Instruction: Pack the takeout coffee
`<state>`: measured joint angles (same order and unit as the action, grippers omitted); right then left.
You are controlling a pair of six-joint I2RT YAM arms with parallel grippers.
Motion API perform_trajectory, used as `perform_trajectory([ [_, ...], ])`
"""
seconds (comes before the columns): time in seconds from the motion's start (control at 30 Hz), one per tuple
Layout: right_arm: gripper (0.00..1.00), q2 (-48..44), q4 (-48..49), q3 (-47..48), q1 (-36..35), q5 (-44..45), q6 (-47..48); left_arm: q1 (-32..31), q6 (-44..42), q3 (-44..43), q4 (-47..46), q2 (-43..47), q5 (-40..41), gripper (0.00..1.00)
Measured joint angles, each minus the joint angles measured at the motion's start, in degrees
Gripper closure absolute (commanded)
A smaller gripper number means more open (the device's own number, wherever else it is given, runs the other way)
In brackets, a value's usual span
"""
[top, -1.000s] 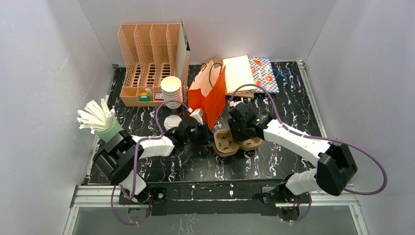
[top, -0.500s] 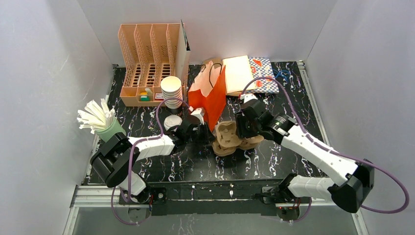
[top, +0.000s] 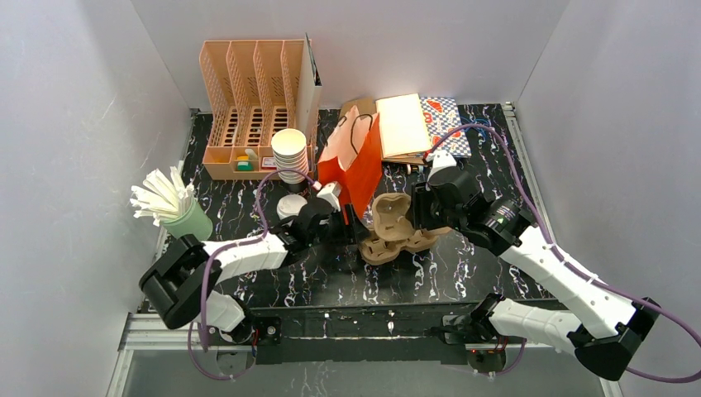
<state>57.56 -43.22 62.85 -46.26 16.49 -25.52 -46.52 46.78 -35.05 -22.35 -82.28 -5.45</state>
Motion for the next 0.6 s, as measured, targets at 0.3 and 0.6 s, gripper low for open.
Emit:
perform_trajectory([
  [0.3,0.62,-0.85,-0.37,0.00,0.00,-1.86,0.02,-1.11,4.57,7.13,-1.20,12.04,1.57,0.47],
  [0.6,0.62,-2.19,-0.59,0.07,0.00,-1.42,0.20,-5.09,9.09,11.13,-2.29,14.03,6.05,0.47],
])
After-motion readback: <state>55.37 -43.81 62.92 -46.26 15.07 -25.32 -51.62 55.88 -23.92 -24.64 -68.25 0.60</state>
